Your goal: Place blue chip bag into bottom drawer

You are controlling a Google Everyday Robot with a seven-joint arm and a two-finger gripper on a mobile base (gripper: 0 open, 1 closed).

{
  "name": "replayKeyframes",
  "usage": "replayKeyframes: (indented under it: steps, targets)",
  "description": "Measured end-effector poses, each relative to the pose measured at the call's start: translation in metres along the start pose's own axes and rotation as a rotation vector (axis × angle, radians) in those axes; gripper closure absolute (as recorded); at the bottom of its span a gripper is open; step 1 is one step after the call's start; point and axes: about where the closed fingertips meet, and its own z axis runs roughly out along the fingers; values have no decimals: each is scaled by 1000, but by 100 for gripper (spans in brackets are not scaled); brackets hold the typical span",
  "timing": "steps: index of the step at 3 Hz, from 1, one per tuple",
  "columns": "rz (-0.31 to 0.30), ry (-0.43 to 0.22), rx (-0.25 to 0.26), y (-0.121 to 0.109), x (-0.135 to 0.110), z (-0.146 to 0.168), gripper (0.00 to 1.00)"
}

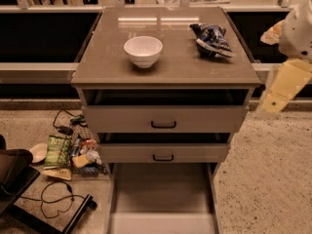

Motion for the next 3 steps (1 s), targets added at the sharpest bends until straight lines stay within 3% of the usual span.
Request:
replayKeyframes:
  steps: [1,2,3]
  targets:
    - [50,-158,36,-53,-19,24,0]
    - [79,-312,110,-115,-47,39,0]
    - [120,-361,178,-180,-70,57,0]
